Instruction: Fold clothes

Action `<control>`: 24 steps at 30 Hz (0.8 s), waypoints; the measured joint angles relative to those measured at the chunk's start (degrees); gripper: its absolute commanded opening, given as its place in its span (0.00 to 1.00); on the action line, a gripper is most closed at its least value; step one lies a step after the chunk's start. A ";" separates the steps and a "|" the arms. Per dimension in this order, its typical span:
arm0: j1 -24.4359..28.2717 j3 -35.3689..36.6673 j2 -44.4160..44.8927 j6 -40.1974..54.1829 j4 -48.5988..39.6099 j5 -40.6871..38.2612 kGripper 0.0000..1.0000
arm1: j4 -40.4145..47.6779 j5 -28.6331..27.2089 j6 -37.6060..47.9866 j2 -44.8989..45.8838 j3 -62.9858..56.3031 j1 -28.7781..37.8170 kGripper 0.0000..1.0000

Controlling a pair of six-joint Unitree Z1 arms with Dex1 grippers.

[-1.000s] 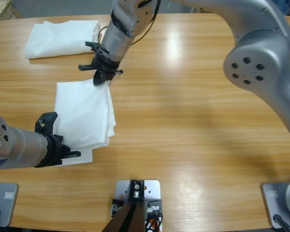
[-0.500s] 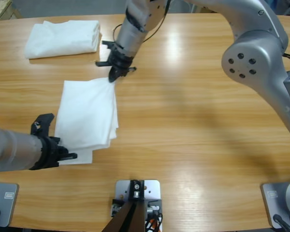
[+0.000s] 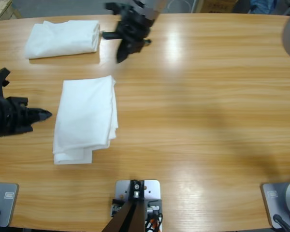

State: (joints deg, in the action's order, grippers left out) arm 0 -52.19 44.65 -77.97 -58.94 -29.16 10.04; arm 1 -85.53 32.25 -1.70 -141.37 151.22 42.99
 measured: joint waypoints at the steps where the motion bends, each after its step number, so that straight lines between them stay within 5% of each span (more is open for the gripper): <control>1: 2.20 0.00 -1.68 2.04 0.31 0.77 0.00 | -0.36 0.64 -0.78 0.77 0.00 1.73 0.00; 7: 14.16 0.01 -9.74 9.46 6.72 0.58 0.00 | 0.43 2.88 -3.12 2.87 -1.46 6.26 0.00; 10: 18.14 0.12 -10.89 11.22 8.92 -0.62 0.00 | 14.66 1.67 -1.03 9.79 -20.95 6.37 0.00; 15: 19.94 0.78 -12.25 13.38 9.63 -0.95 0.00 | 41.16 -2.92 6.40 23.85 -56.37 6.62 0.00; 24: 20.02 2.00 -16.34 14.32 10.29 -3.64 0.00 | 57.06 -2.92 14.47 26.76 -63.01 11.43 0.00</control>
State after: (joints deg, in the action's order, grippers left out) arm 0 -32.17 46.64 -94.31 -44.62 -18.87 6.41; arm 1 -28.47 29.34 12.77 -114.60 88.21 54.42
